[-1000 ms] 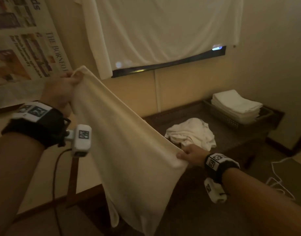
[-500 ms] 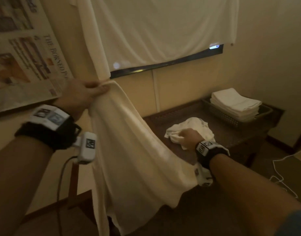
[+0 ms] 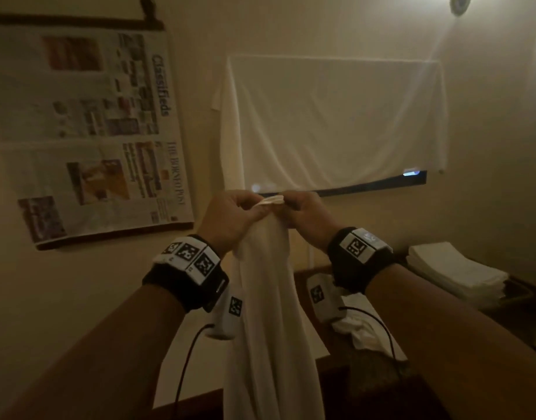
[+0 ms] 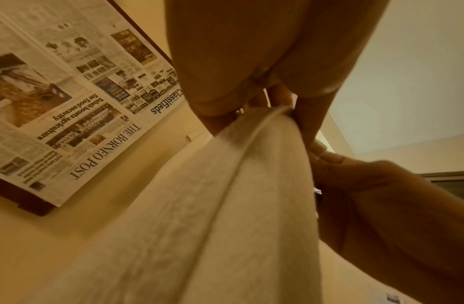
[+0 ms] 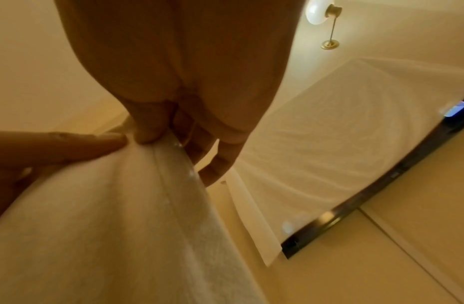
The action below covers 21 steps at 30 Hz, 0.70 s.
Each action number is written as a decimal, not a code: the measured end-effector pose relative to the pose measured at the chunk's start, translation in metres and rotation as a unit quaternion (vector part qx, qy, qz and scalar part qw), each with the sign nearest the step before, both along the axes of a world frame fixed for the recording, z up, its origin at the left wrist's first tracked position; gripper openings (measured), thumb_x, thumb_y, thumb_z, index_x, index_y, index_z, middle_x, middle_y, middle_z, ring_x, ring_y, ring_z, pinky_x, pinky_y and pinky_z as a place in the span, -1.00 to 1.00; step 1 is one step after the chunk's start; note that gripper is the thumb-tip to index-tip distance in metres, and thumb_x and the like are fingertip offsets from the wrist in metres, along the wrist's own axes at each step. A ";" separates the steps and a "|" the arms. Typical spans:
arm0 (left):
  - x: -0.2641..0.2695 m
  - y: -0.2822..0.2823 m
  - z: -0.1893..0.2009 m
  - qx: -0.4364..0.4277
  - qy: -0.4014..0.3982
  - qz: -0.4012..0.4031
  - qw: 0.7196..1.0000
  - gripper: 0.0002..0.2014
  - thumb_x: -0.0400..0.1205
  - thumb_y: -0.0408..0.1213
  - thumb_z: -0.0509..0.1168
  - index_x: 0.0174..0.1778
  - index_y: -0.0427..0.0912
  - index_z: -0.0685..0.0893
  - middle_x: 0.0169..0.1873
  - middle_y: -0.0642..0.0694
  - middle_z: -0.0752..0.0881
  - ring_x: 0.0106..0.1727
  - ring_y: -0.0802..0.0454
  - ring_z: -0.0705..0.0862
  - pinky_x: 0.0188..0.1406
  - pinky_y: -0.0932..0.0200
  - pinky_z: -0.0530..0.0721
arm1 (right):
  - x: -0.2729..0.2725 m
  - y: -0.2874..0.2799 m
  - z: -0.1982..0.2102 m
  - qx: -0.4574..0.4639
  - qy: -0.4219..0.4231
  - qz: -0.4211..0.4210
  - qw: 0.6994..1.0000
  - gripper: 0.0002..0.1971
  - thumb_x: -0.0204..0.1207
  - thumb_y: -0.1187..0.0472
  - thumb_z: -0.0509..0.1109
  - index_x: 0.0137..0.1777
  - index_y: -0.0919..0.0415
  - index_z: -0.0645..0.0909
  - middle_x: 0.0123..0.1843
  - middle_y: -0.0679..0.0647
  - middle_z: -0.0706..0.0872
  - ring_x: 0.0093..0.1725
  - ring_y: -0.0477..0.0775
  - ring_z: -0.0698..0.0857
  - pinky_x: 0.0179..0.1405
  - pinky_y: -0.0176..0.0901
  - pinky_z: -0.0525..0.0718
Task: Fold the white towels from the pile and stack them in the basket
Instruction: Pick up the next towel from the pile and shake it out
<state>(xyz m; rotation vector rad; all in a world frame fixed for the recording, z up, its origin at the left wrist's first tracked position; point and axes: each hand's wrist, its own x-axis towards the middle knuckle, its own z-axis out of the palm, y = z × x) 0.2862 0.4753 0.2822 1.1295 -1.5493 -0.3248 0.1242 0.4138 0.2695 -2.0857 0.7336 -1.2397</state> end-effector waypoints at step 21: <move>-0.005 -0.006 -0.118 0.130 -0.031 0.136 0.982 -0.92 0.56 -0.16 0.41 -0.12 0.11 0.64 -0.20 0.12 0.70 -0.18 0.16 0.68 -0.16 0.04 0.76 | -0.011 -0.024 0.073 -0.160 -0.055 -0.174 0.970 -0.75 0.60 0.39 0.27 0.06 0.10 0.73 -0.01 -0.09 0.70 -0.08 -0.21 0.63 -0.17 -0.72 0.43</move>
